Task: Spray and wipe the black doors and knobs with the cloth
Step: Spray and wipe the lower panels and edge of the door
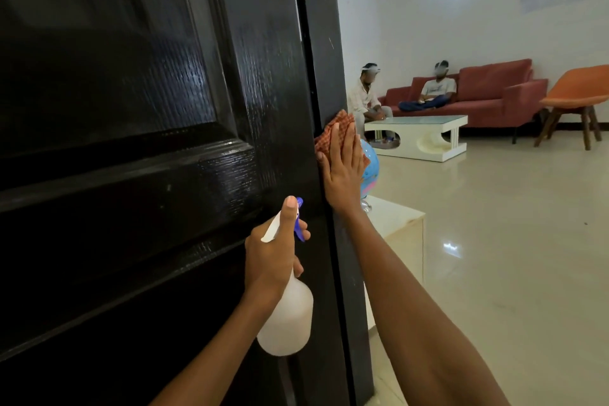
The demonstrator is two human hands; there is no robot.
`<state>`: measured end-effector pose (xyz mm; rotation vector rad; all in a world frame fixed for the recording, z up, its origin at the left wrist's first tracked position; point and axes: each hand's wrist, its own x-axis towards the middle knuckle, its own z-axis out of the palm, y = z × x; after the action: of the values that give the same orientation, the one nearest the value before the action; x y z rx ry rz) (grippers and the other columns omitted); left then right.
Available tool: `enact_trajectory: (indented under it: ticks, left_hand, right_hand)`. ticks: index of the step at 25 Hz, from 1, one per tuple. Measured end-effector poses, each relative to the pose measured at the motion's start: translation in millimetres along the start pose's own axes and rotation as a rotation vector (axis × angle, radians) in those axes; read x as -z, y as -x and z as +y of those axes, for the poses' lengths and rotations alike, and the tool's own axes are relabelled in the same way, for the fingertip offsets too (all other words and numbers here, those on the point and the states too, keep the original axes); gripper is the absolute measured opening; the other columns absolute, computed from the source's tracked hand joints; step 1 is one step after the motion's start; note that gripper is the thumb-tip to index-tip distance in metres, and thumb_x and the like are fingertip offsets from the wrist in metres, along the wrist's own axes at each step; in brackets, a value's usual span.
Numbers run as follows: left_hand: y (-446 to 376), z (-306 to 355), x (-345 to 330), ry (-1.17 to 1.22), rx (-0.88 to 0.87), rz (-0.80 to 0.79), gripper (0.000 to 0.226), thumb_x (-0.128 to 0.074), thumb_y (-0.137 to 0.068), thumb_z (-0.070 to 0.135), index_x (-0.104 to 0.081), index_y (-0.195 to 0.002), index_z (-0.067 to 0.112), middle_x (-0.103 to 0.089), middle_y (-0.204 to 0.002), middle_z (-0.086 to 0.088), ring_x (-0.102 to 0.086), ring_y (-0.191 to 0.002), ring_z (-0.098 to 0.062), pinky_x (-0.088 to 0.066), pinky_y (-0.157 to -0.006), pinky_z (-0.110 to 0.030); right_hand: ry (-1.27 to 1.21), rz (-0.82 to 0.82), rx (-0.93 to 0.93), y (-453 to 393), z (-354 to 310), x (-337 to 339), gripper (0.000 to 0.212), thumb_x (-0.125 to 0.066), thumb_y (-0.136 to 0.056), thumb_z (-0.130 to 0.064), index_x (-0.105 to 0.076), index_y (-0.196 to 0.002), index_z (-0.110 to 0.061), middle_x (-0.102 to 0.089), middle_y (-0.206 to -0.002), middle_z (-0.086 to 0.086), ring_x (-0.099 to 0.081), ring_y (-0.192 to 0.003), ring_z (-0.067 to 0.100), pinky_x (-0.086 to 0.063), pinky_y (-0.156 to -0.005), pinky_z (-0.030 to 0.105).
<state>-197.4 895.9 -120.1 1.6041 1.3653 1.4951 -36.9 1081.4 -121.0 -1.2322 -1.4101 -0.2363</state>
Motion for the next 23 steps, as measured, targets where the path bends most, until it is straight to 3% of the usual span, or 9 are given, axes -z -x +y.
enact_trajectory:
  ticks: [3, 6, 8, 10, 12, 16, 19, 23]
  left_hand:
    - [0, -15, -13, 0.009, 0.016, 0.018, 0.064, -0.034, -0.088, 0.073, -0.070, -0.078, 0.021, -0.075, -0.079, 0.007, -0.059, -0.041, -0.021, -0.054, -0.049, -0.029]
    - [19, -45, -19, 0.020, 0.039, 0.041, 0.059, -0.036, -0.092, 0.067, -0.071, -0.079, 0.021, -0.075, -0.079, 0.010, -0.060, -0.043, -0.022, -0.053, -0.049, -0.030]
    - [36, -68, -20, 0.004, 0.055, 0.053, 0.058, -0.034, -0.089, 0.068, -0.070, -0.080, 0.022, -0.074, -0.077, 0.013, -0.060, -0.044, -0.020, -0.054, -0.050, -0.029]
    - [49, -85, -17, -0.015, 0.079, 0.054, 0.060, -0.033, -0.085, 0.069, -0.070, -0.081, 0.022, -0.073, -0.074, 0.013, -0.060, -0.043, -0.018, -0.055, -0.051, -0.027]
    - [56, -96, -13, -0.021, 0.101, 0.047, 0.060, -0.033, -0.084, 0.069, -0.071, -0.081, 0.022, -0.072, -0.069, 0.009, -0.059, -0.043, -0.016, -0.055, -0.051, -0.027]
    - [65, -115, -11, -0.053, 0.123, -0.014, 0.061, -0.034, -0.084, 0.069, -0.071, -0.082, 0.020, -0.073, -0.071, 0.007, -0.059, -0.044, -0.017, -0.054, -0.050, -0.025]
    - [74, -141, -17, -0.091, 0.097, -0.028, 0.053, -0.036, -0.089, 0.064, -0.070, -0.082, 0.025, -0.072, -0.072, 0.009, -0.062, -0.047, -0.020, -0.056, -0.053, -0.026]
    - [88, -181, -24, -0.078, 0.097, -0.038, 0.053, -0.035, -0.089, 0.062, -0.070, -0.083, 0.024, -0.073, -0.079, 0.015, -0.061, -0.046, -0.019, -0.054, -0.054, -0.023]
  right_hand:
    - [-0.004, -0.016, -0.020, 77, 38, -23, 0.064, -0.015, -0.111, -0.049, -0.001, -0.166, -0.021, 0.008, -0.174, 0.010, 0.006, -0.160, 0.028, 0.001, -0.128, 0.053]
    - [-0.106, -0.060, -0.173, 160, 67, -40, 0.067, -0.017, -0.108, -0.057, 0.020, -0.161, -0.037, 0.024, -0.171, -0.006, 0.013, -0.160, 0.019, 0.000, -0.128, 0.053]
    - [-0.233, -0.047, -0.312, 196, 78, -52, 0.069, -0.026, -0.110, -0.050, 0.021, -0.160, -0.040, 0.022, -0.171, -0.011, 0.011, -0.159, 0.013, 0.000, -0.129, 0.053]
    - [-0.293, -0.024, -0.407, 220, 93, -62, 0.069, -0.027, -0.110, -0.046, 0.015, -0.163, -0.032, 0.017, -0.172, -0.011, 0.009, -0.159, 0.009, -0.003, -0.129, 0.055]
    - [-0.268, -0.048, -0.488, 246, 106, -67, 0.074, -0.020, -0.107, -0.057, 0.014, -0.164, -0.025, 0.019, -0.172, -0.010, 0.009, -0.159, 0.008, -0.006, -0.129, 0.055]
    - [-0.257, -0.180, -0.669, 299, 127, -76, 0.085, -0.008, -0.094, -0.076, 0.022, -0.157, -0.029, 0.024, -0.170, -0.004, 0.010, -0.158, 0.013, 0.000, -0.129, 0.051]
    - [-0.279, -0.233, -0.733, 334, 143, -87, 0.072, -0.016, -0.102, -0.056, 0.024, -0.154, -0.026, 0.025, -0.169, 0.001, 0.018, -0.156, 0.014, 0.009, -0.128, 0.039]
    - [-0.313, -0.277, -0.922, 392, 176, -114, 0.064, -0.019, -0.113, -0.039, 0.025, -0.157, -0.021, 0.028, -0.169, 0.002, 0.021, -0.157, 0.019, 0.014, -0.125, 0.033]
